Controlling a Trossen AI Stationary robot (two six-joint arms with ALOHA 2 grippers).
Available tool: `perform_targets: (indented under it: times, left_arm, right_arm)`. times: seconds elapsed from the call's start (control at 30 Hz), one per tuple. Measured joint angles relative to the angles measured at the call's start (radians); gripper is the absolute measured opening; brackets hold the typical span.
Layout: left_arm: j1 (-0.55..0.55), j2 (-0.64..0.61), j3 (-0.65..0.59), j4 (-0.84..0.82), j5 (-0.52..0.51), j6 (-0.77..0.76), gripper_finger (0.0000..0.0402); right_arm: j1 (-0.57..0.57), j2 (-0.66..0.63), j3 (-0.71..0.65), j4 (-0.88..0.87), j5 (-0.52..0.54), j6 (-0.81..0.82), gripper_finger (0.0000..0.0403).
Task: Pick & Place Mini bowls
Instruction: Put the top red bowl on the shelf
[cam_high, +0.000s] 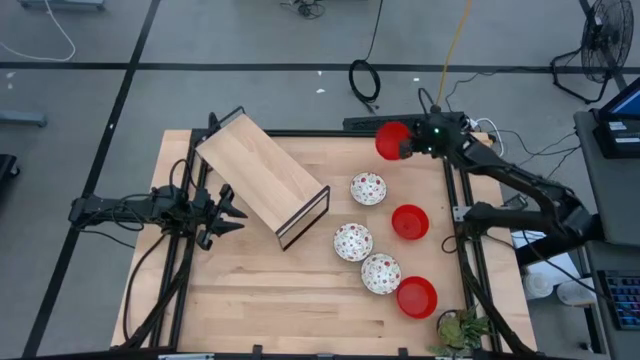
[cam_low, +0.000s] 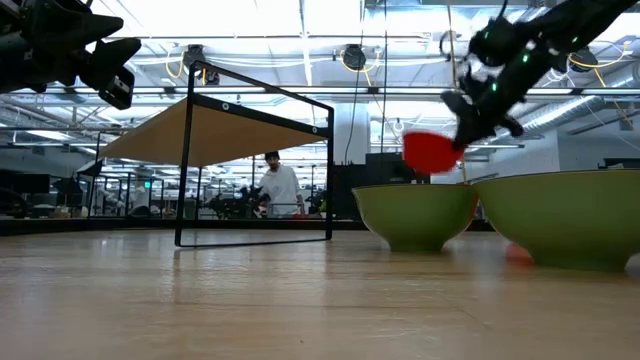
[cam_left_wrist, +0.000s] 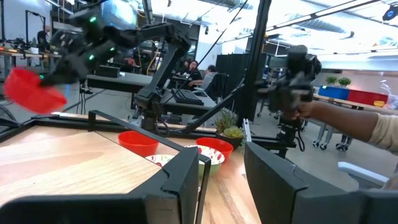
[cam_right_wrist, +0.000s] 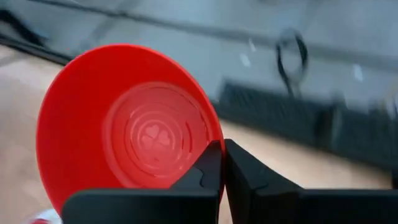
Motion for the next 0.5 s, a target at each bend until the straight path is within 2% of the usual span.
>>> perform_targets:
  times: [0.13, 0.3, 0.5]
  left_arm:
    - [0.000, 0.000, 0.000, 0.000, 0.000, 0.000, 0.0132]
    - [0.000, 0.000, 0.000, 0.000, 0.000, 0.000, 0.0132]
    - [0.000, 0.000, 0.000, 0.000, 0.000, 0.000, 0.0131]
  right_arm:
    - [0.114, -0.088, 0.000, 0.096, -0.007, -0.098, 0.0000]
    - [0.297, -0.174, -0.006, 0.197, -0.066, -0.181, 0.0000]
    - [0.520, -0.232, -0.130, 0.443, -0.082, -0.278, 0.0000]
